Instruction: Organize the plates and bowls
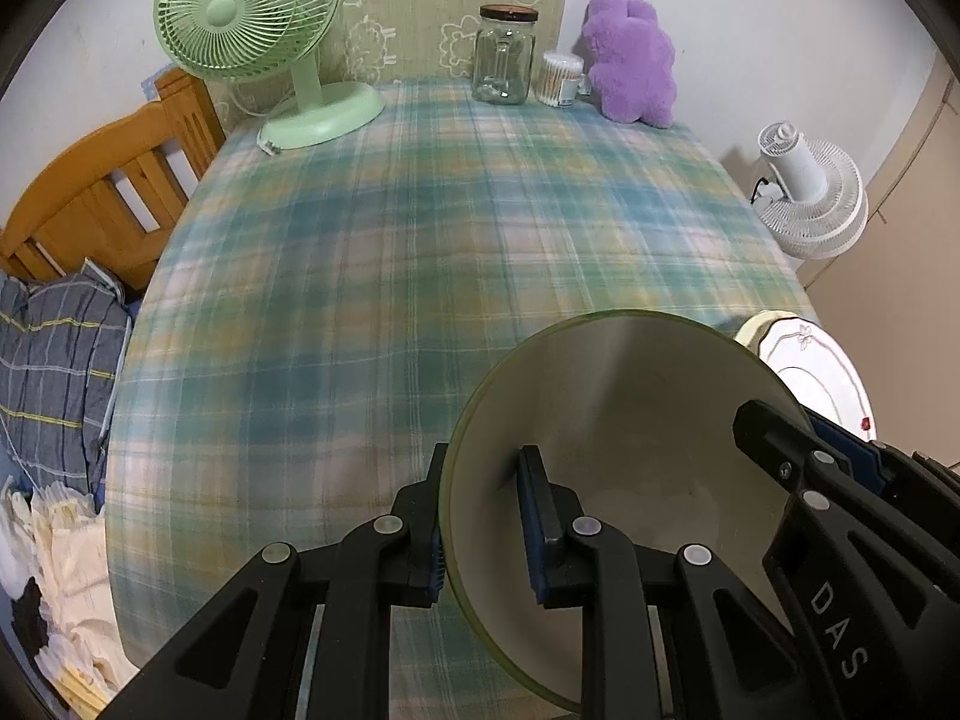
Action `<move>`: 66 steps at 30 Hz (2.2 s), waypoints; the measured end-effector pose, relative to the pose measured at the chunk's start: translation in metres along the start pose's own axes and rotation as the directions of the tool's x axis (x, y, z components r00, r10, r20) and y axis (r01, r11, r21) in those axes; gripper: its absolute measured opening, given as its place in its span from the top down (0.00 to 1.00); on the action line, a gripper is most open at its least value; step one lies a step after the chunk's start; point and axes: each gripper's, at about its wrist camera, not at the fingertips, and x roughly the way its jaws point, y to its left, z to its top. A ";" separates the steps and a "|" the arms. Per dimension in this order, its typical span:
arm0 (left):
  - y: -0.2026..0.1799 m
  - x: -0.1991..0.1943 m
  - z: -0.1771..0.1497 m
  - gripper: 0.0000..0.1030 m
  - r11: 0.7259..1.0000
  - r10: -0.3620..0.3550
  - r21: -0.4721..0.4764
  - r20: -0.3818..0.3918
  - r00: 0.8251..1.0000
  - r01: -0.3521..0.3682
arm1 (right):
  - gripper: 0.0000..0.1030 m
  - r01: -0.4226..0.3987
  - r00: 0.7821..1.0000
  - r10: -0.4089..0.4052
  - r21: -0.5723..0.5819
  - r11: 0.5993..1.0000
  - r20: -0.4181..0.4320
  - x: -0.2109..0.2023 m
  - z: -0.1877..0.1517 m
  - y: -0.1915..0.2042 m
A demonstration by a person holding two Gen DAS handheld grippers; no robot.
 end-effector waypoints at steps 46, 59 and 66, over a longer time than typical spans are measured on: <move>0.005 0.024 -0.004 0.65 1.000 -0.028 -0.005 -0.108 0.994 0.028 | 0.79 0.014 0.998 -0.013 0.018 1.000 -0.058 0.033 -0.002 0.001; 0.015 0.008 -0.003 0.26 0.996 -0.089 -0.007 -0.074 0.993 0.089 | 0.36 -0.028 0.999 0.031 0.085 0.996 -0.028 0.013 -0.007 -0.015; 0.014 0.017 -0.003 0.26 0.997 -0.074 -0.020 -0.092 0.993 0.072 | 0.36 -0.103 0.992 0.110 0.102 0.989 -0.068 0.033 -0.001 -0.019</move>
